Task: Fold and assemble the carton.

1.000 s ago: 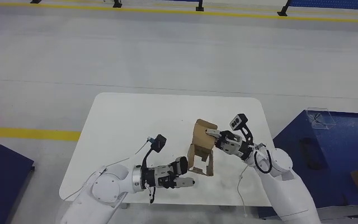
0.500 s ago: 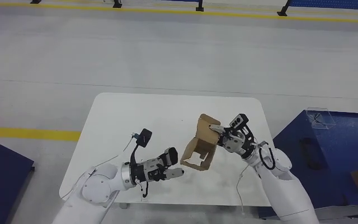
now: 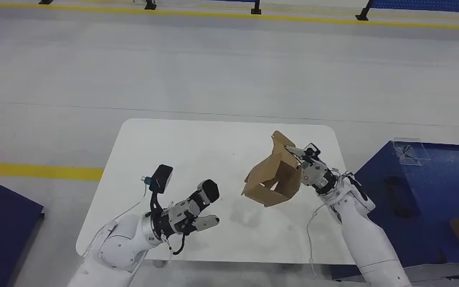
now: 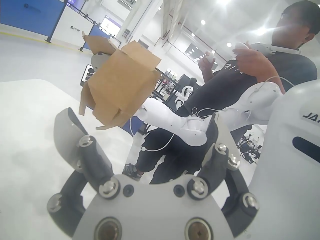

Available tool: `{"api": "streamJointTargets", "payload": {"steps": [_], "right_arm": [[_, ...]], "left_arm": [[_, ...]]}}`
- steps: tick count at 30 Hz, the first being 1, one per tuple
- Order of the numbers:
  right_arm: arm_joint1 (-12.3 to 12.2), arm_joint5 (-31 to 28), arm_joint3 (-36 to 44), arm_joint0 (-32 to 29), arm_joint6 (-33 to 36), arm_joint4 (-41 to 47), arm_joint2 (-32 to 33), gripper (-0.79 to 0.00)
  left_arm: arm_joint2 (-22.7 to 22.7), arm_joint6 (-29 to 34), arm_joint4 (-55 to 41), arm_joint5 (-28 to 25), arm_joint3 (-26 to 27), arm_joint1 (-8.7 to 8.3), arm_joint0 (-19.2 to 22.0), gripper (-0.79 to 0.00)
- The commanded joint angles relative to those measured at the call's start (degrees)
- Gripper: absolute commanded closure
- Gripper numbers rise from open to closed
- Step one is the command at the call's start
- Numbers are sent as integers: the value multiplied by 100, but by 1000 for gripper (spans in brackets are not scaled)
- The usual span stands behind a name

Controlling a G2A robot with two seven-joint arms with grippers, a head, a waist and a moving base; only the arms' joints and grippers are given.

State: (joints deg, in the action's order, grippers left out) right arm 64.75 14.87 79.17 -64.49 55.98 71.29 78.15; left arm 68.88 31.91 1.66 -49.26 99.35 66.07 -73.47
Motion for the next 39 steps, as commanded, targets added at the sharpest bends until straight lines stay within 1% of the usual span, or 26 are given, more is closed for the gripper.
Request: {"api": "streamJointTargets", "payload": {"steps": [1, 2, 4, 6, 7, 8, 9, 10, 11, 12, 13, 15, 17, 21, 22, 24, 25, 27, 31, 33, 39], "right_arm": [[30, 233, 74, -86, -155, 344, -67, 0], [52, 475, 75, -112, -287, 662, -101, 0], [95, 1038, 18, -108, -631, 1358, -168, 0], [131, 1476, -93, -58, -995, 1931, -216, 0], [158, 1760, -181, -27, -1227, 2349, -253, 0], [193, 2160, -309, 22, -1569, 2930, -316, 0], [210, 2324, -378, 54, -1758, 3211, -341, 0], [232, 2515, -452, 108, -2040, 3537, -387, 0], [262, 2777, -532, 151, -2351, 3942, -471, 0], [274, 2888, -566, 172, -2499, 4110, -509, 0], [297, 3099, -630, 201, -2756, 4461, -578, 0], [322, 3392, -691, 233, -3094, 4917, -663, 0], [338, 3595, -735, 266, -3415, 5301, -714, 0], [354, 3787, -751, 296, -3892, 5809, -765, 0], [355, 3793, -741, 301, -3985, 5879, -765, 0], [356, 3792, -710, 290, -4115, 5934, -762, 0], [359, 3813, -710, 280, -4163, 6015, -765, 0], [357, 3788, -679, 290, -4259, 6000, -738, 0], [361, 3742, -648, 265, -4264, 5927, -697, 0], [364, 3726, -658, 269, -4279, 5892, -683, 0], [365, 3726, -660, 280, -4290, 5872, -667, 0]], "left_arm": [[0, -107, 31, -35, 93, 7, -11, -785], [5, -248, 173, -149, 179, 18, -35, -785], [64, -745, 673, -567, 309, 62, -86, -785], [251, -1155, 1798, -620, 435, 109, -111, -785], [323, -1495, 2615, -549, 607, 151, -155, -785], [353, -2065, 3758, -340, 857, 214, -250, -785], [337, -2396, 4317, -178, 963, 246, -313, -785], [276, -2909, 5171, 88, 1114, 288, -401, -785], [138, -3531, 6293, 465, 1240, 326, -507, -785], [47, -3803, 6811, 654, 1268, 339, -552, -785], [-129, -4282, 7753, 1089, 1286, 357, -607, -785], [-368, -4827, 8882, 1732, 1242, 371, -648, -785], [-523, -5136, 9602, 2302, 1171, 382, -639, -785], [-651, -5198, 10537, 3237, 1125, 402, -575, -785], [-675, -5196, 10680, 3397, 1134, 406, -568, -785], [-696, -5171, 10929, 3674, 1180, 411, -562, -745], [-698, -5145, 11011, 3774, 1199, 413, -564, -742], [-693, -5033, 11155, 3914, 1257, 417, -557, -745], [-700, -4945, 11224, 4010, 1427, 423, -553, -757], [-701, -4902, 11217, 3981, 1480, 424, -544, -785], [-700, -4890, 11220, 3966, 1488, 424, -540, -785]]}}
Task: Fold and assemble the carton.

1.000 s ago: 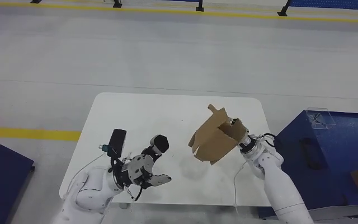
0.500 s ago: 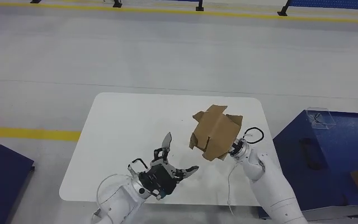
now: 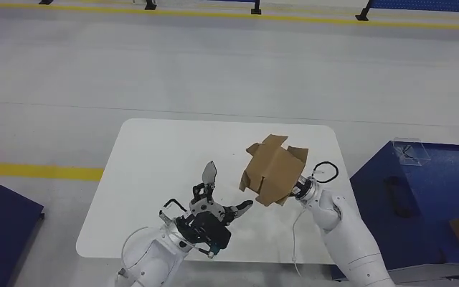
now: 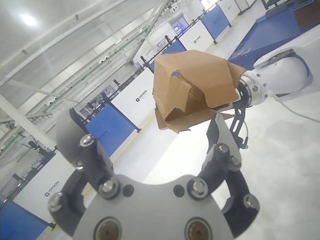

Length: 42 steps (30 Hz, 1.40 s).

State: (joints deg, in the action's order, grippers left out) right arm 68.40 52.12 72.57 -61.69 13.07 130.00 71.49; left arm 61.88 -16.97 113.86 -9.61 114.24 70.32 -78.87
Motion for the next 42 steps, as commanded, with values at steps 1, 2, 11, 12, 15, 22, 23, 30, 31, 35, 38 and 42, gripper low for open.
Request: {"api": "streamJointTargets", "payload": {"steps": [1, 2, 11, 12, 15, 22, 23, 30, 31, 35, 38, 42], "right_arm": [[0, 0, 0, 0, 1, 1, -1, 0], [0, 0, 0, 0, 1, 1, -1, 0], [-10, -190, 220, -84, -48, -71, 188, 0], [-7, -199, 222, -88, -56, -84, 189, 0], [5, -200, 232, -102, -64, -140, 158, 0], [31, -255, 287, -145, 54, -434, 101, 0], [35, -255, 281, -147, 85, -477, 98, 0], [49, -188, 283, -181, 183, -541, 116, 0], [51, -157, 281, -191, 190, -513, 119, 0], [53, -77, 289, -217, 170, -437, 145, 0], [54, -39, 314, -241, 117, -404, 155, 0], [63, -35, 366, -286, 91, -438, 132, 0]], "left_arm": [[0, -1, 0, 1, -1, 0, 0, -785], [0, -1, 0, 1, -1, 0, 0, -785], [-97, 368, 1164, 802, 342, -2, -179, -785], [-96, 435, 1302, 889, 368, -2, -204, -785], [-212, 581, 1672, 1038, 461, 9, -255, -785], [-407, 557, 1779, 1312, 463, 59, -222, -785], [-436, 576, 1823, 1365, 449, 69, -200, -785], [-613, 842, 1988, 1391, 261, 139, 6, -785], [-615, 875, 1980, 1398, 229, 148, 32, -785], [-637, 901, 1949, 1359, 130, 173, 103, -785], [-641, 900, 1930, 1373, 65, 190, 132, -785], [-680, 937, 1987, 1394, -7, 215, 180, -785]]}}
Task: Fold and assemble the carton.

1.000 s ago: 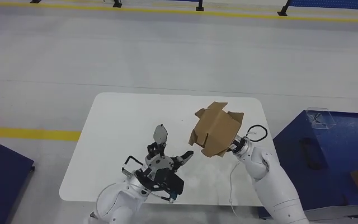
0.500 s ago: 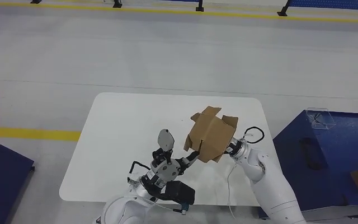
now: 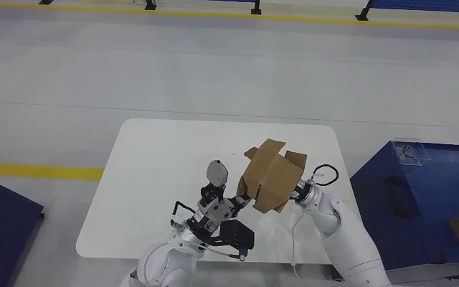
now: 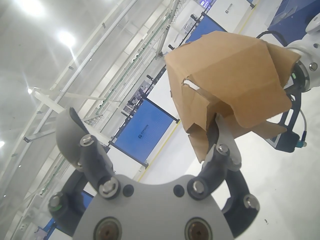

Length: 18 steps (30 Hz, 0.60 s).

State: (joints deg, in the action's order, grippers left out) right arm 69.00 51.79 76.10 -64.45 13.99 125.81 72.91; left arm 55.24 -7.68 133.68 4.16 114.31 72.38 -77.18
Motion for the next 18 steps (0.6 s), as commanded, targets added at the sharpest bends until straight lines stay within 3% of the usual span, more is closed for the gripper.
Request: {"api": "streamJointTargets", "payload": {"steps": [1, 7, 9, 11, 16, 18], "right_arm": [[6, -8, 24, -18, 4, -43, -16, 0], [19, -119, 61, -60, 261, -444, -11, 0], [22, -129, 73, -57, 343, -590, -14, 0], [28, -141, 62, -75, 443, -682, -19, 0], [49, -198, -17, -55, 564, -715, -22, 0], [54, -201, -28, -48, 584, -741, -25, 0]], "left_arm": [[-25, 7, -2, 27, -25, 15, 18, -785], [-77, -3, -3, 108, -67, 50, 23, -779], [-85, -18, -6, 106, -83, 58, 22, -745], [-97, -46, -25, 103, -85, 65, 12, -662], [-72, -59, -19, 118, -75, 77, -28, -634], [-54, -61, -33, 110, -66, 79, -50, -545]]}}
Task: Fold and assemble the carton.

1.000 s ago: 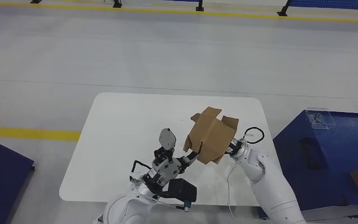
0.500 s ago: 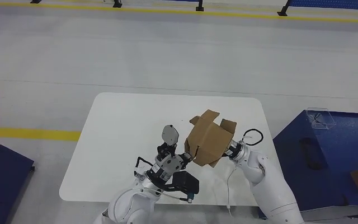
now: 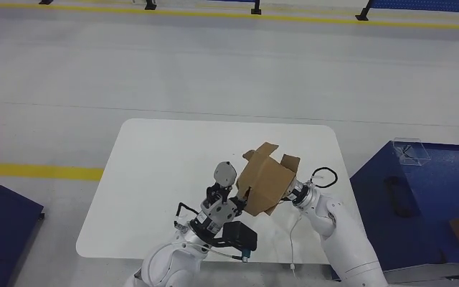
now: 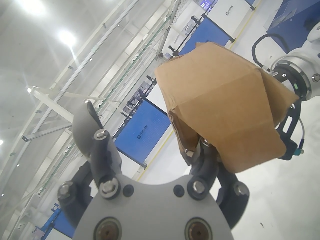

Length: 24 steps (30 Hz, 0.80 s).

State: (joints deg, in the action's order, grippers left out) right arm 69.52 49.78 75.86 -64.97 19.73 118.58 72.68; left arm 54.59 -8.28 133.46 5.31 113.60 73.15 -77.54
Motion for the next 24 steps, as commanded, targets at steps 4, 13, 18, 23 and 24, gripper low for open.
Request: {"api": "streamJointTargets", "payload": {"steps": [4, 13, 18, 23, 24], "right_arm": [[11, 11, -2, -11, 52, -89, -7, 0], [34, 27, 78, -67, 151, -245, -56, 0], [38, 56, 66, -59, 136, -264, -67, -785], [38, 56, 66, -59, 136, -264, -67, -785], [38, 56, 66, -59, 136, -264, -67, -785]], "left_arm": [[39, -5, -40, -47, -22, 9, -36, -268], [21, -56, -9, -168, -92, 33, -4, 0], [42, -167, -4, -123, -74, 39, -35, 0], [45, -255, 64, -73, -61, 36, -44, 0], [45, -255, 64, -73, -61, 36, -44, 0]]}}
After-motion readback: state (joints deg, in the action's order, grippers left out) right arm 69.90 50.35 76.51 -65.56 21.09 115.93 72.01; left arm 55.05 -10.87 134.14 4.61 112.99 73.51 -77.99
